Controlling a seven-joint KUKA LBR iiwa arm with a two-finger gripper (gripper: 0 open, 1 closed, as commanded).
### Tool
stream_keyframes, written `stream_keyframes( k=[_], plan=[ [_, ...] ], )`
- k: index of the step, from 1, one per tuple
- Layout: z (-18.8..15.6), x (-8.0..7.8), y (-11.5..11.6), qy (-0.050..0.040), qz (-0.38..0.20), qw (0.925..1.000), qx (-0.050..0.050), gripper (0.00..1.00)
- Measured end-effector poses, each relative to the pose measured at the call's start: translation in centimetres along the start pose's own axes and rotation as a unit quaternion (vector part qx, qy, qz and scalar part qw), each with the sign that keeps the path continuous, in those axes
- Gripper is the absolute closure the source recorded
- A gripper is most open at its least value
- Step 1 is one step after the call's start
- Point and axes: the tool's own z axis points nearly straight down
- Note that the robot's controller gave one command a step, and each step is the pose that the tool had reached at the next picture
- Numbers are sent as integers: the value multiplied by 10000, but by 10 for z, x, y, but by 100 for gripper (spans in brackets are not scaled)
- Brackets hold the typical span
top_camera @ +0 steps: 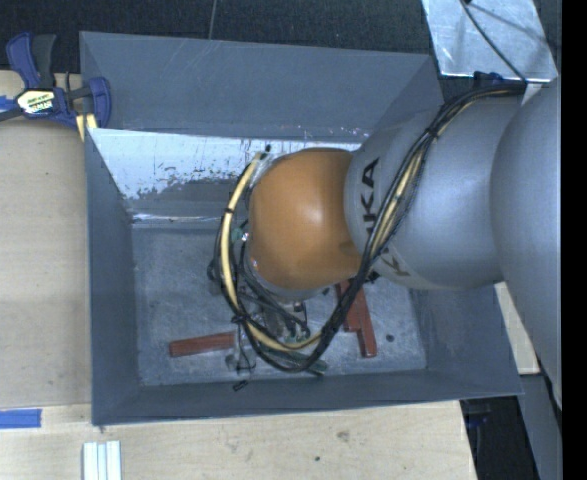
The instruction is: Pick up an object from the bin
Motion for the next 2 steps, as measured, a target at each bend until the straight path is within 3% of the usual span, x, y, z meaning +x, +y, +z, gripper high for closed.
stream_keyframes(
  k=[1, 2],
  plan=[
    [32, 2, -26, 18, 1295, 9916, 8, 0],
    [63, 3, -24, 24, 932, 9956, 9, 0]
  ],
)
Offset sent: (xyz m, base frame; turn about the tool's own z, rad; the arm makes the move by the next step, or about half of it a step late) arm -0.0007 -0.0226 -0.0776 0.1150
